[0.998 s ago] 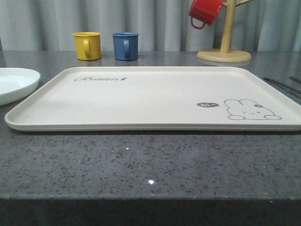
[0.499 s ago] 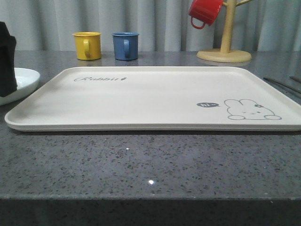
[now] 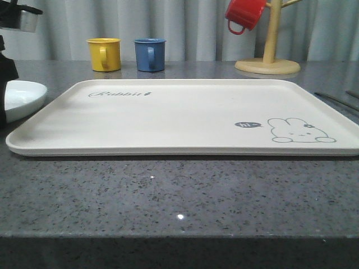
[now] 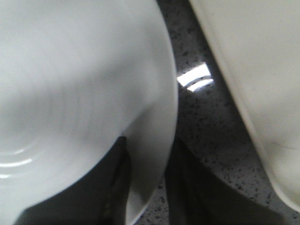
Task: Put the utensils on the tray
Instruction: 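Grasp the white plate rim with the left gripper and lift it, then lower the white plate onto the tray and open the left gripper, then withdraw the left gripper from the tray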
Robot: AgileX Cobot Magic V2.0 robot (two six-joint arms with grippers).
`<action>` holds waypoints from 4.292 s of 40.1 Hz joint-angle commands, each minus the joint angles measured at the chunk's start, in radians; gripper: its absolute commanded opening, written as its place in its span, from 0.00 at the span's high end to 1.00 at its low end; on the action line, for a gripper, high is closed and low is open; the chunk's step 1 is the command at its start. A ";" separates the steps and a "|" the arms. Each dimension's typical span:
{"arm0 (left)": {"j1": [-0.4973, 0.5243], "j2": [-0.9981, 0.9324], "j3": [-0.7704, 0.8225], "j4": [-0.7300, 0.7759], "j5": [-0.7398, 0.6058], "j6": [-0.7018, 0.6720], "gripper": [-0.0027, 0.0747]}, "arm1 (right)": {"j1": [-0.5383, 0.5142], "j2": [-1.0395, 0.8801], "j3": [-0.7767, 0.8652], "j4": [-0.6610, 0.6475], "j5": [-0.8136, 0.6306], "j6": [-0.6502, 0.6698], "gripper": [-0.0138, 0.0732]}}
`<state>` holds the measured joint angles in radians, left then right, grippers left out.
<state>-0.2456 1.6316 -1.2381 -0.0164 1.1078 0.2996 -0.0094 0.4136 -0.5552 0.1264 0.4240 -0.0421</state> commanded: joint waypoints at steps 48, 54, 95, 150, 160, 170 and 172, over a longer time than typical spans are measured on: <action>-0.569 0.090 -0.391 0.056 0.018 -0.090 0.99 | -0.006 0.014 -0.036 0.002 -0.072 -0.007 0.17; -0.569 0.123 -0.391 0.052 0.056 -0.090 0.99 | -0.006 0.014 -0.036 0.002 -0.072 -0.007 0.17; -0.356 -0.016 -0.530 0.045 0.163 -0.134 0.99 | -0.006 0.014 -0.036 0.002 -0.072 -0.007 0.17; 0.193 -1.434 0.809 -0.014 -0.764 -0.157 0.99 | -0.006 0.014 -0.036 0.002 -0.072 -0.007 0.17; 0.193 -1.479 0.863 -0.014 -0.823 -0.157 0.99 | -0.006 0.014 -0.036 0.002 -0.072 -0.007 0.17; 0.193 -1.479 0.863 -0.014 -0.823 -0.157 0.99 | -0.006 0.014 -0.036 0.002 -0.072 -0.007 0.17; 0.193 -1.479 0.863 -0.014 -0.823 -0.157 0.99 | -0.006 0.014 -0.036 0.002 -0.072 -0.007 0.17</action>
<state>-0.0533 0.1415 -0.3483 -0.0190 0.3704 0.1493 -0.0094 0.4136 -0.5552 0.1264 0.4244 -0.0421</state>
